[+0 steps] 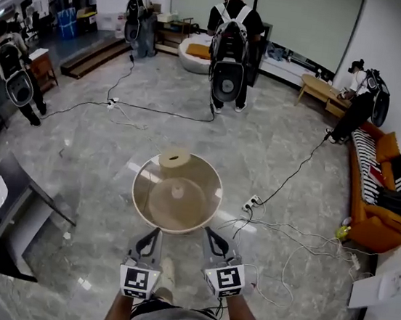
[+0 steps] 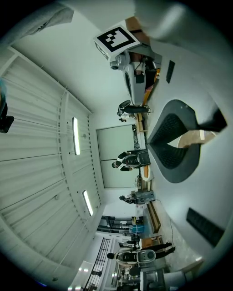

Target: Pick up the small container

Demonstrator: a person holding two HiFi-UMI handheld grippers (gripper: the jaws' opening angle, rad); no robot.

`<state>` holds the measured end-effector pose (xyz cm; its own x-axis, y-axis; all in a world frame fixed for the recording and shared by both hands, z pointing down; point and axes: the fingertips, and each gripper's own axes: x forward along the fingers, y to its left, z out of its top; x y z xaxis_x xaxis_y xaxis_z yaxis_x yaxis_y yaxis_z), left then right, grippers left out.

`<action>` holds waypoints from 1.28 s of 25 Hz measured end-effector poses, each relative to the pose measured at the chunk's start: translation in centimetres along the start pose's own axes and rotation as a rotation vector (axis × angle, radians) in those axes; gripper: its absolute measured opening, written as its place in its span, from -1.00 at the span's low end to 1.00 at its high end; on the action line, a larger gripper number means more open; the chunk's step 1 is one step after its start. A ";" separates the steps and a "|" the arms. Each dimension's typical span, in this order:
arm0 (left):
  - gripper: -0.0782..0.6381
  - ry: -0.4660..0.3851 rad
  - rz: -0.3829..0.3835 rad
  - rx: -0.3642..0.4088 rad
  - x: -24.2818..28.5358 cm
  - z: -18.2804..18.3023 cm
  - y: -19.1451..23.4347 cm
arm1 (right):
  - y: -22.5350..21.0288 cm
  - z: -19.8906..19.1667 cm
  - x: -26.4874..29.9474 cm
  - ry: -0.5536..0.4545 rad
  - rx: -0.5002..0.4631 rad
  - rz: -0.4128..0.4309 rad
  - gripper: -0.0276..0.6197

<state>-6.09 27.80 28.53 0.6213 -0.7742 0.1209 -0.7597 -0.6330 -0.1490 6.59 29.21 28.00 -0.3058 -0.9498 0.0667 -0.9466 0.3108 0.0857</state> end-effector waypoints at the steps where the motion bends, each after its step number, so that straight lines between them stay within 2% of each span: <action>1: -0.73 0.002 -0.006 0.001 1.2 0.1 0.9 | -0.5 0.2 1.3 -0.001 0.003 -0.004 -0.91; 11: -0.73 0.039 -0.049 -0.013 12.0 -1.4 9.0 | -4.6 -0.6 13.8 0.042 0.027 -0.031 -0.91; 17: -0.73 0.057 -0.061 -0.034 16.6 -2.8 13.3 | -5.4 -1.6 20.2 0.063 0.039 -0.031 -0.91; 28: -0.73 0.089 -0.069 -0.060 23.2 -6.2 19.0 | -7.5 -4.6 28.4 0.120 0.030 -0.031 -0.91; 32: -0.73 0.100 -0.047 -0.096 25.2 -7.9 20.5 | -8.1 -6.2 31.0 0.142 0.026 0.000 -0.91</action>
<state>-7.55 -4.66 36.32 0.6382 -0.7366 0.2238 -0.7478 -0.6622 -0.0473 5.42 -2.54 35.50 -0.2901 -0.9343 0.2072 -0.9495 0.3081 0.0600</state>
